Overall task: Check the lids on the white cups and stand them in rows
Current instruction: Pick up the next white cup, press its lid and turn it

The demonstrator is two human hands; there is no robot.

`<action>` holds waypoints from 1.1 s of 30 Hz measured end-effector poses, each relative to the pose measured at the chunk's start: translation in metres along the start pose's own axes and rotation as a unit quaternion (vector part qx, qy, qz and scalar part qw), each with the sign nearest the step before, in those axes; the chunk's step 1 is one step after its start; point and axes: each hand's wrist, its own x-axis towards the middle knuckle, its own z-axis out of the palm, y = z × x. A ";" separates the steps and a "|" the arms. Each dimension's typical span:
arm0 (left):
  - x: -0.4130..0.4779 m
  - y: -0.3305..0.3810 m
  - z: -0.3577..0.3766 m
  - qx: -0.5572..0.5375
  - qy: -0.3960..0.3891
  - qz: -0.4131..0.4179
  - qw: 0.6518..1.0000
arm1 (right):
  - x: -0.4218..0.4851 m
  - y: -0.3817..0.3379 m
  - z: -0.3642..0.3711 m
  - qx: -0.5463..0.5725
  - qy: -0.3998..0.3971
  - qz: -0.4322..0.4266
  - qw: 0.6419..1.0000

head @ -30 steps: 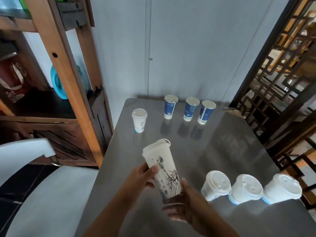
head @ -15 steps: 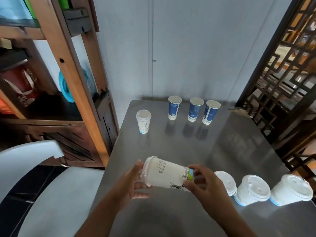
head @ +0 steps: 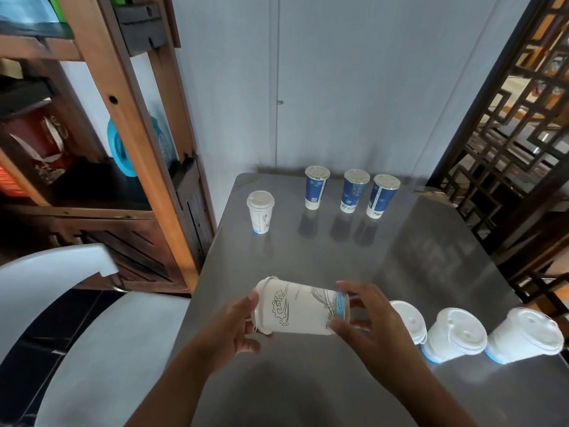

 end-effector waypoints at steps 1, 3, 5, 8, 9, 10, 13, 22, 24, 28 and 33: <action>-0.002 0.001 0.000 0.009 -0.005 0.014 1.000 | 0.000 -0.001 0.002 0.029 0.000 0.041 0.999; -0.003 0.003 0.001 0.006 -0.015 0.045 0.999 | 0.001 -0.002 0.005 0.111 -0.011 0.126 0.986; -0.005 0.004 -0.001 -0.018 -0.028 0.068 0.997 | 0.000 -0.004 0.007 0.209 -0.015 0.196 0.958; -0.006 0.005 -0.005 -0.021 -0.051 0.084 0.995 | -0.004 -0.006 0.010 0.266 0.001 0.233 0.936; -0.006 0.004 -0.007 -0.017 -0.059 0.084 0.995 | -0.005 -0.006 0.011 0.272 0.004 0.232 0.934; -0.005 0.004 -0.008 -0.013 -0.066 0.083 0.994 | -0.006 -0.005 0.011 0.278 0.003 0.231 0.932; -0.006 0.002 -0.011 -0.007 -0.080 0.082 0.993 | -0.006 -0.004 0.009 0.269 -0.001 0.221 0.937; 0.001 0.014 -0.002 -0.080 0.033 -0.022 0.996 | -0.020 -0.005 0.012 0.030 0.013 -0.004 0.999; 0.002 0.020 0.001 -0.084 0.049 -0.013 0.995 | -0.022 -0.004 0.015 -0.006 0.017 -0.051 0.999; 0.003 0.026 0.004 -0.080 0.067 0.022 0.994 | -0.023 -0.002 0.020 -0.028 0.026 -0.059 0.998; -0.001 0.027 0.004 -0.086 0.040 0.080 0.992 | -0.017 -0.003 0.020 0.174 -0.007 0.169 0.970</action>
